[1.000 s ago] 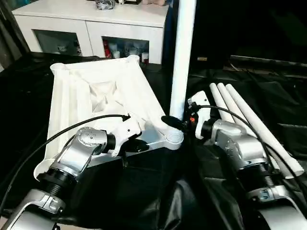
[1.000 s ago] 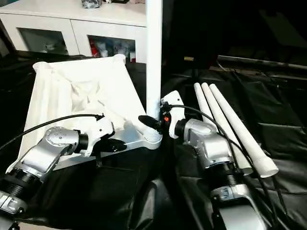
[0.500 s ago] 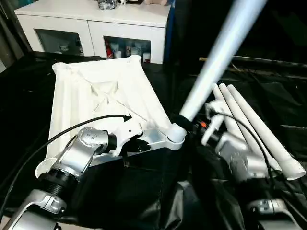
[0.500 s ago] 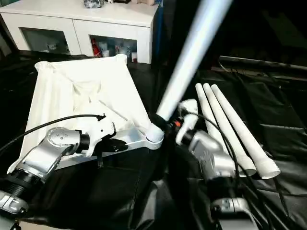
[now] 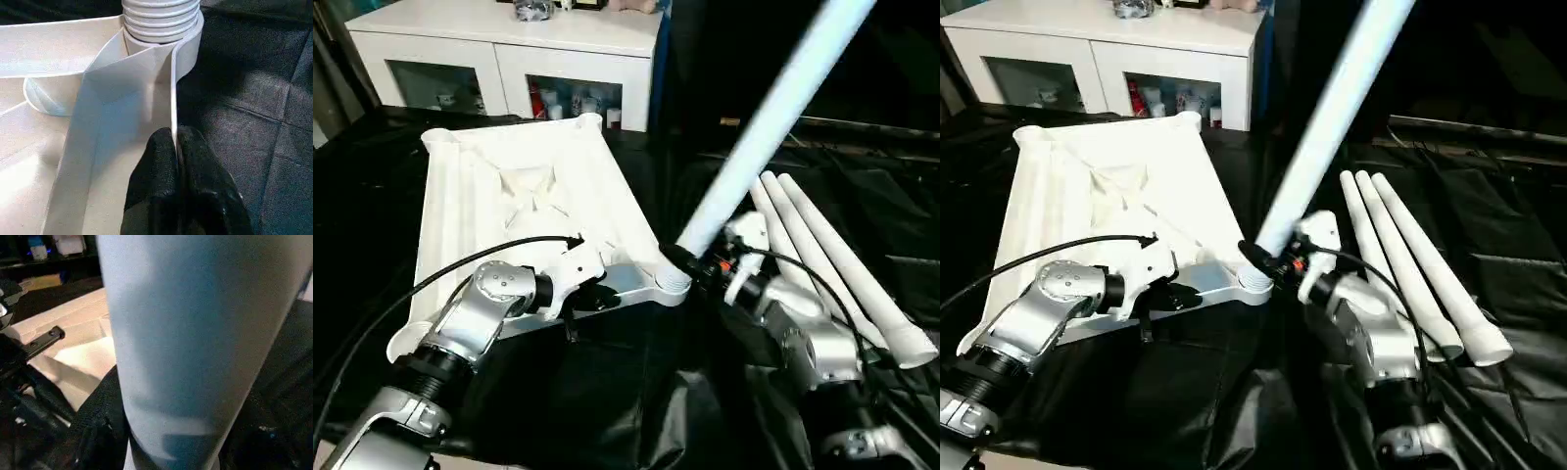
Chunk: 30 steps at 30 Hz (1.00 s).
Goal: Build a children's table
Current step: Insert table leg to table base
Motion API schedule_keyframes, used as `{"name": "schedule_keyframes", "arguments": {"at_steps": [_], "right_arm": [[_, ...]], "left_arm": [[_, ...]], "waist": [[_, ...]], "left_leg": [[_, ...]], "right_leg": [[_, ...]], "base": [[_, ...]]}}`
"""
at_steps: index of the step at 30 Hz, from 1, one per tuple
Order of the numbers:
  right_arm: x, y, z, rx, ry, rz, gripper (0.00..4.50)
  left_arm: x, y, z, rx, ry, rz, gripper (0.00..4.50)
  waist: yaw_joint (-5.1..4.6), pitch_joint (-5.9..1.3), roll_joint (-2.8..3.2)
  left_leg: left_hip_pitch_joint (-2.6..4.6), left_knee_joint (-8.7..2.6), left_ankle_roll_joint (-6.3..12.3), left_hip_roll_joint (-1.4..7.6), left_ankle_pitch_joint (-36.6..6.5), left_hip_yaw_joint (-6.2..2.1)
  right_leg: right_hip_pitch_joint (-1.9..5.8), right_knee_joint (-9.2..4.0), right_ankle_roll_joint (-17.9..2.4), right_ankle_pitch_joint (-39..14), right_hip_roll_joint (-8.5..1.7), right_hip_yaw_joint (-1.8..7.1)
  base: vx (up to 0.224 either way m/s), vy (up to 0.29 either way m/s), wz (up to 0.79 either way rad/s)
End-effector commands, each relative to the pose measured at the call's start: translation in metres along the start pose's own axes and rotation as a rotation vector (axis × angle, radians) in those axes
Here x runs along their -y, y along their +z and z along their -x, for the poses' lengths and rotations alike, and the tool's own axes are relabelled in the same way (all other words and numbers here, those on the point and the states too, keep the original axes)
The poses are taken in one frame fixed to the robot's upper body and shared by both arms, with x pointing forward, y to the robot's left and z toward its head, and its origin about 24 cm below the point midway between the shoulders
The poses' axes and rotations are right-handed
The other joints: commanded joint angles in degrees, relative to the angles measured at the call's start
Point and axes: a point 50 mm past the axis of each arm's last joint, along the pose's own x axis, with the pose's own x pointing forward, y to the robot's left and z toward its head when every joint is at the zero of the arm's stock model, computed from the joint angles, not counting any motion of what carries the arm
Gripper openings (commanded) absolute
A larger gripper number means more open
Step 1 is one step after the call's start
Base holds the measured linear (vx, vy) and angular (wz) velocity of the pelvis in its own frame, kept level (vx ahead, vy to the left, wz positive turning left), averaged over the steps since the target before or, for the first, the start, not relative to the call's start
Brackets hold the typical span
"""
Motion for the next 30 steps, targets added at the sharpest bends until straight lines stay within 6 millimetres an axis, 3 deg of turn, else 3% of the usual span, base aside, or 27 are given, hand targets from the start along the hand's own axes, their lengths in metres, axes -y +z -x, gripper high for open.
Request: {"name": "schedule_keyframes", "arguments": {"at_steps": [1,10,14,23,26,28,30], "right_arm": [[-0.005,-0.020,0.000,-0.152,0.057,-0.035,1.90],[0.000,-0.026,-0.002,-0.244,0.117,-0.027,1.90],[-0.002,-0.033,0.004,-0.277,0.190,-0.040,1.90],[0.000,-0.045,0.011,-0.308,0.242,-0.057,1.90],[0.000,-0.046,0.010,-0.315,0.233,-0.055,1.90],[0.006,-0.048,0.005,-0.319,0.131,-0.047,1.90],[0.010,-0.049,0.001,-0.316,0.053,-0.037,1.90]], "left_arm": [[-0.010,0.007,0.007,-0.012,0.052,-0.049,0.00],[-0.008,0.007,0.008,-0.003,0.030,-0.067,0.00],[-0.003,0.013,0.008,0.055,-0.036,-0.095,0.00],[0.003,0.015,0.012,0.080,-0.127,-0.078,0.00],[0.001,0.015,0.012,0.074,-0.118,-0.081,0.00],[-0.005,0.014,0.011,0.052,-0.048,-0.073,0.00],[-0.009,0.013,0.010,0.033,-0.005,-0.059,0.00]], "waist": [[-0.05,-3.67,0.38],[-0.15,-3.69,0.37],[0.02,-3.72,0.09],[0.00,-4.02,0.67],[-0.04,-3.90,0.56],[-0.13,-3.80,0.59],[-0.51,-3.13,0.55]], "left_leg": [[0.75,-4.93,-0.18,3.52,-13.24,-1.59],[0.87,-4.88,-0.30,3.64,-13.23,-1.53],[0.87,-4.79,0.14,3.67,-12.88,-1.49],[0.84,-4.83,0.25,3.79,-12.18,-1.48],[0.91,-4.89,0.16,3.78,-12.85,-1.45],[1.03,-4.96,-0.13,3.78,-13.56,-1.46],[1.55,-5.22,-1.12,3.60,-17.85,-1.62]], "right_leg": [[2.33,-5.49,-9.93,-19.16,-6.33,3.41],[2.27,-5.46,-10.50,-17.97,-6.37,3.37],[2.32,-5.56,-10.35,-18.70,-6.54,3.43],[2.61,-4.79,-12.91,-11.78,-6.37,3.23],[2.58,-5.01,-12.85,-13.08,-6.37,3.24],[2.43,-5.13,-12.73,-14.41,-6.38,3.26],[1.96,-6.04,-11.35,-22.78,-6.50,3.18]], "base": [[0.000,0.000,0.00],[0.000,0.000,0.00],[0.000,0.000,0.00],[0.000,0.000,0.00],[0.000,0.000,0.00],[0.000,0.000,0.00],[0.000,0.000,0.00]]}}
